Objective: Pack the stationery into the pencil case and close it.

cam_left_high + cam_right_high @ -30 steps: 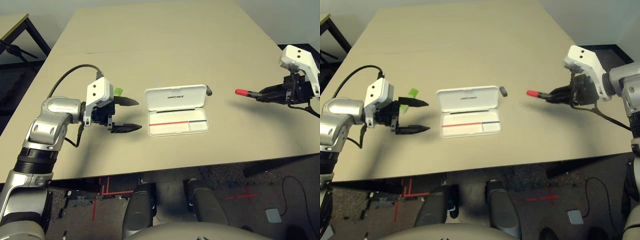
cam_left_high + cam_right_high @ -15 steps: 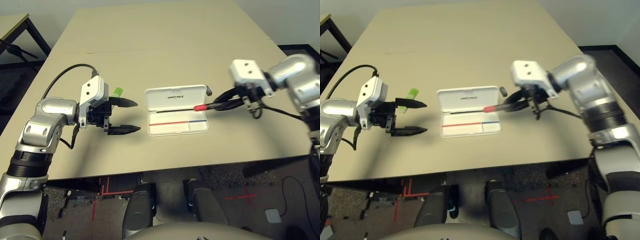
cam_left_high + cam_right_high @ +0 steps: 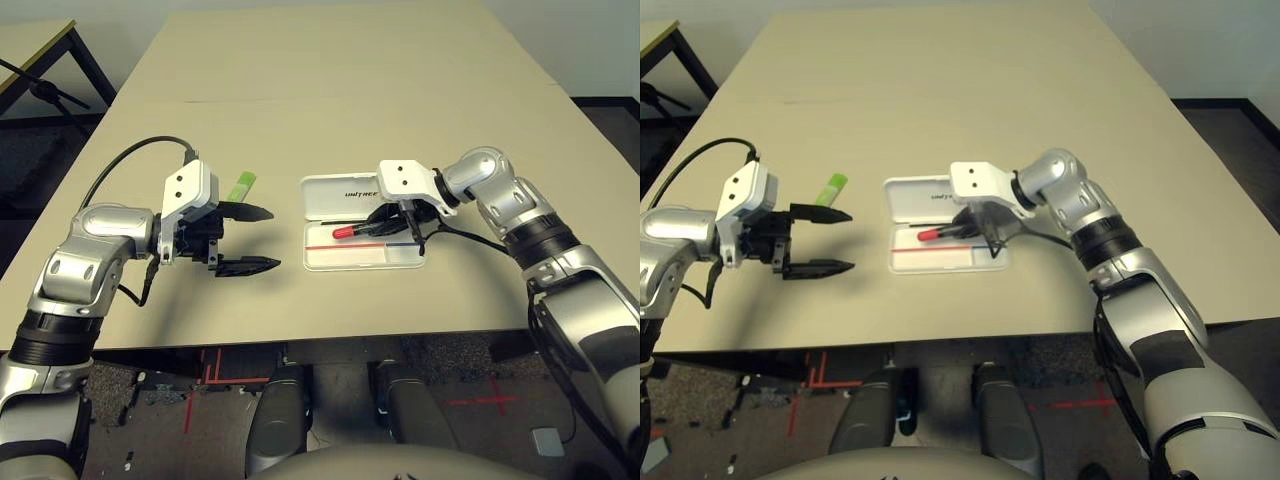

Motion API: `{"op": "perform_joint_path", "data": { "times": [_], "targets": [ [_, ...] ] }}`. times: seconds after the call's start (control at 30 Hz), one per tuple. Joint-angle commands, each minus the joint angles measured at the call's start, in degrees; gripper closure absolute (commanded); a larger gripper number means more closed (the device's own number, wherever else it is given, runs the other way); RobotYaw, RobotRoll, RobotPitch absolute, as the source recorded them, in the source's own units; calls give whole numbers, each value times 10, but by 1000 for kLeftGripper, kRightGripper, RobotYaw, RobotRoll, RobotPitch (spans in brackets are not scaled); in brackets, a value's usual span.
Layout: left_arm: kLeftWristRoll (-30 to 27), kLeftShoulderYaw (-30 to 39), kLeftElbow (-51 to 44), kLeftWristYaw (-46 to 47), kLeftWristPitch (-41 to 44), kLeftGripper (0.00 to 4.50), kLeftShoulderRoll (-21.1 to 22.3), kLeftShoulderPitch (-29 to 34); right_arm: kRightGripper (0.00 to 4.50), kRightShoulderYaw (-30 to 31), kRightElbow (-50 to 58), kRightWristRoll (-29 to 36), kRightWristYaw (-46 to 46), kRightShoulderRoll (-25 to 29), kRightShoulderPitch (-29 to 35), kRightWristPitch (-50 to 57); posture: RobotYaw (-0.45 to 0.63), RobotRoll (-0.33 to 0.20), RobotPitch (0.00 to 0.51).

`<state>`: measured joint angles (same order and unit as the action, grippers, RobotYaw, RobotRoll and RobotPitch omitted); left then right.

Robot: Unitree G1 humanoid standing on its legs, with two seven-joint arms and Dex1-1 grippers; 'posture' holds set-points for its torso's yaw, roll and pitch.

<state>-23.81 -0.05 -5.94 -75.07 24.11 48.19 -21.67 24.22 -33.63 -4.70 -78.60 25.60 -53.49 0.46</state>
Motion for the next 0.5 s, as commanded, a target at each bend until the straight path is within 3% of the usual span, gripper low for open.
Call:
{"op": "perform_joint_path", "data": {
  "times": [0.03, 0.07, 0.4, 0.43, 0.5],
  "targets": [
    [-9, 8, -5, 3, 5, 0, 9, 8, 3955, -3, 7, 0, -2, -3, 5, 2, 68, 0, 116],
    [-9, 9, -4, 4, 6, 0, 9, 8, 3955, -4, 13, 3, -3, -3, 8, 4, 66, 0, 116],
    [-1, 12, 41, 68, 40, 0, -11, -26, 245, -33, 91, 72, -66, 29, 28, 89, 50, 0, 119],
    [3, 14, 49, 84, 39, 0, -16, -32, 24, -41, 107, 89, -84, 41, 32, 100, 50, 0, 119],
    [5, 20, 63, 108, 45, 0, -24, -43, 24, -59, 135, 126, -121, 65, 42, 120, 48, 0, 120]
  ]
}}
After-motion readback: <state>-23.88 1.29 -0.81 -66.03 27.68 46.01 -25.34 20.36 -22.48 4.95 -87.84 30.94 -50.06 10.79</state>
